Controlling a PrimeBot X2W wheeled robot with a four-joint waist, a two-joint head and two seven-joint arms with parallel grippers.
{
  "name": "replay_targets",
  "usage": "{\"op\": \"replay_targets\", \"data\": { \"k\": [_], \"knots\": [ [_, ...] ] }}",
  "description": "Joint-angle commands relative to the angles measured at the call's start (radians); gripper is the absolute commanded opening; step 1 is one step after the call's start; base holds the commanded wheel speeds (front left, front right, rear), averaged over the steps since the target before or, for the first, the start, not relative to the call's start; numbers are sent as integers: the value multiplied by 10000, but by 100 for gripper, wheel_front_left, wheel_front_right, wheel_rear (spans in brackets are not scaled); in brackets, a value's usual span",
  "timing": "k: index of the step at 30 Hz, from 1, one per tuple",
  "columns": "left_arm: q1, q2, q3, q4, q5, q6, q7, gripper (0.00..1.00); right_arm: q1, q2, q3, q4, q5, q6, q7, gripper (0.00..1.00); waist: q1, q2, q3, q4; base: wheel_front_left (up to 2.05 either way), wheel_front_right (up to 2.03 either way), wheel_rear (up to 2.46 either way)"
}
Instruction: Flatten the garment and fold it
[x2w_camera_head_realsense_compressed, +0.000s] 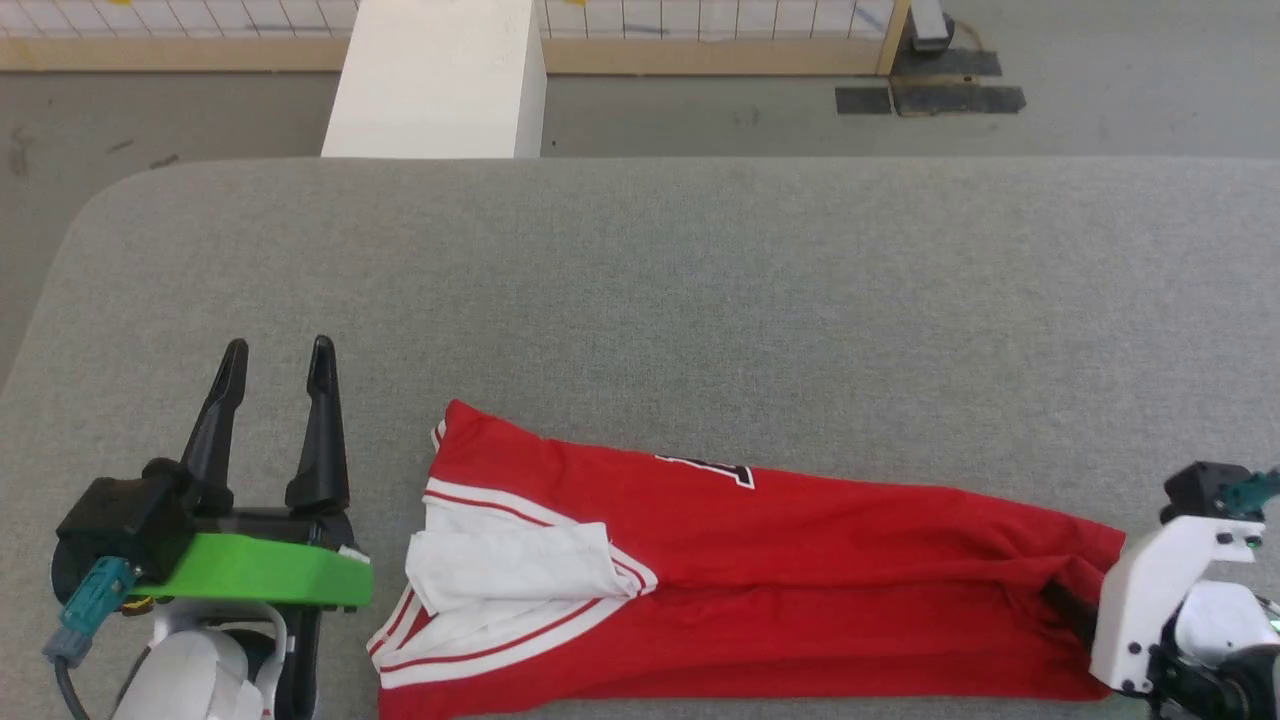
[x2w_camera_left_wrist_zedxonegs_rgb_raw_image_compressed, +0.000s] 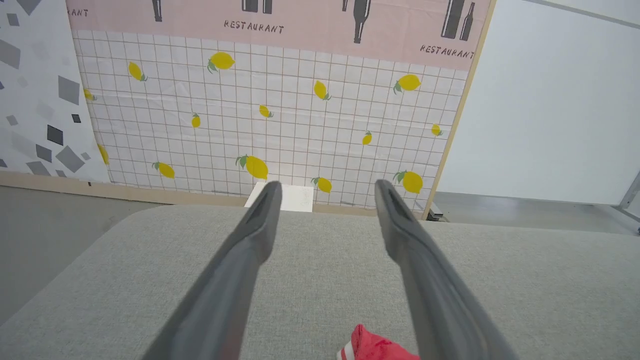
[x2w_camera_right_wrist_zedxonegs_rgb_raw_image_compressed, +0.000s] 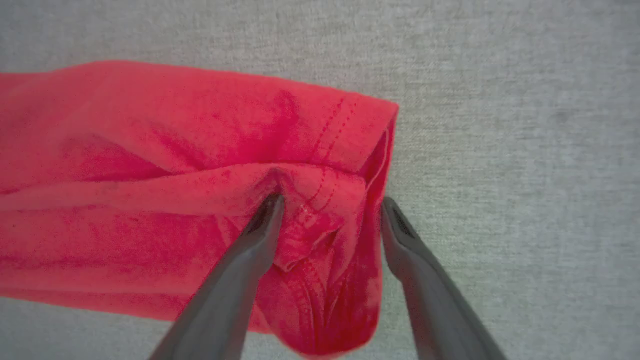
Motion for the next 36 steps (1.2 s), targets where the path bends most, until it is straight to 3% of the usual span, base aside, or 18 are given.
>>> {"op": "replay_targets", "data": {
  "k": [1,6,7,14,20,24,29,36],
  "knots": [
    [-42,-200,177,-10,184,-127,-73,100,-201,76,168,127,97,-13,-53,100,1,0,139,40,0,0,0],
    [147,-816,721,78,620,-585,-75,100,-360,27,644,421,291,-13,-82,100,1,0,243,103,0,0,0],
    [216,-1095,973,168,810,-853,-76,100,-425,-207,672,545,209,-13,-33,0,1,0,265,139,0,0,0],
    [329,-1590,1435,436,1102,-1166,-77,100,-998,-820,-381,876,35,-13,-65,0,1,0,260,152,0,0,0],
    [237,-1768,1527,768,1205,-1408,-77,100,-1497,-1592,-1844,1176,-990,-13,-56,0,1,0,256,219,0,0,0],
    [264,-1957,1661,898,1130,-1506,-77,100,-1755,-1871,-2255,1460,-1405,-13,100,0,1,0,210,221,0,0,0],
    [350,-2090,1781,1053,1173,-1588,-77,100,-1457,-2414,-1489,1089,-1583,-13,819,0,1,0,17,219,0,0,0],
    [598,-2216,1909,1065,1172,-1666,-78,100,-540,-2941,349,-1804,120,-13,2903,0,1,0,-305,120,0,0,0]
  ]
}}
